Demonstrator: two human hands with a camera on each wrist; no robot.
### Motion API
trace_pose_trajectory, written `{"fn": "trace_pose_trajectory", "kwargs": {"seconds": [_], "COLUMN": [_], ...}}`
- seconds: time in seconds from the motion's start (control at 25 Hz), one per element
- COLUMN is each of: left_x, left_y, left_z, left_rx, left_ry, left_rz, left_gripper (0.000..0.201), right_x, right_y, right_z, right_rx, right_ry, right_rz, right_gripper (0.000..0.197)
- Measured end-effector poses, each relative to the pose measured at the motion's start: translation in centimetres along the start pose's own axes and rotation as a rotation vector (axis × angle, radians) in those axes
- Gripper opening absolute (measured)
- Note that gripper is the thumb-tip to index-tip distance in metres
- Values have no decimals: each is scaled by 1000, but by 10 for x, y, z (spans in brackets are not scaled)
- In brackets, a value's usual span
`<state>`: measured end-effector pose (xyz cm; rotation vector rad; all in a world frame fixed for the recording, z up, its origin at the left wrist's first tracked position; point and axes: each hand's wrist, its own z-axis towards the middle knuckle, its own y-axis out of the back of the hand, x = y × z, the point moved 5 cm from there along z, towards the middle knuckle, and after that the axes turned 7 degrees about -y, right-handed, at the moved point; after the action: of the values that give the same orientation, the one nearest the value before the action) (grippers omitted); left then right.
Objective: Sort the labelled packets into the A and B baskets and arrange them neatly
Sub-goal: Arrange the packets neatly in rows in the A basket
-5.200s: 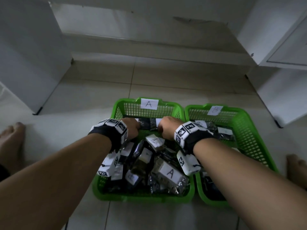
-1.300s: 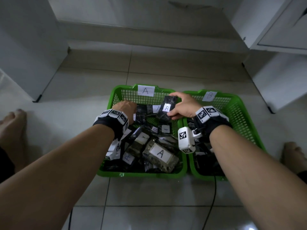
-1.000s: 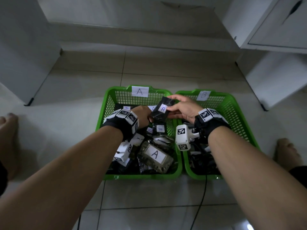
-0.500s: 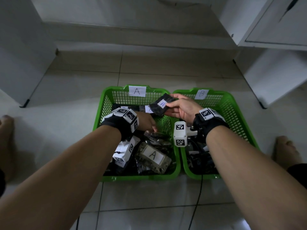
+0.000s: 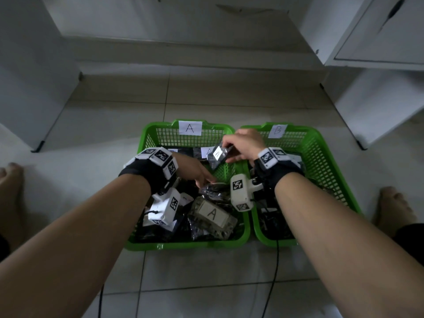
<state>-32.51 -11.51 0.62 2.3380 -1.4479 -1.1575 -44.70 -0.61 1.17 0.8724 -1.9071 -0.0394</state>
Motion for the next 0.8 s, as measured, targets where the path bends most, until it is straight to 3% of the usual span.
{"fn": "trace_pose_trajectory", "kwargs": {"seconds": [0.12, 0.2, 0.32, 0.4, 0.48, 0.64, 0.8], "left_x": [16, 31, 48, 56, 60, 72, 77], "left_y": [-3, -1, 17, 32, 33, 25, 25], "left_z": [-1, -6, -25, -35, -30, -15, -17], "left_rx": [-32, -124, -414, -631, -592, -448, -380], "left_ry": [-9, -51, -98, -39, 94, 200, 230], "left_rz": [-39, -133, -333, -261, -47, 69, 126], "left_gripper": [53, 47, 26, 22, 29, 31, 43], "right_x": [23, 22, 11, 8, 9, 13, 15], "right_y": [-24, -39, -45, -47, -50, -56, -62], "right_z": [-8, -5, 0, 3, 4, -6, -10], "right_rx": [-110, -109, -128, -119, -91, -78, -71], "right_ry": [221, 264, 201, 152, 129, 190, 356], "right_rz": [-394, -559, -737, -733, -708, -918, -1122], "right_gripper": [37, 32, 11, 12, 14, 1, 18]}}
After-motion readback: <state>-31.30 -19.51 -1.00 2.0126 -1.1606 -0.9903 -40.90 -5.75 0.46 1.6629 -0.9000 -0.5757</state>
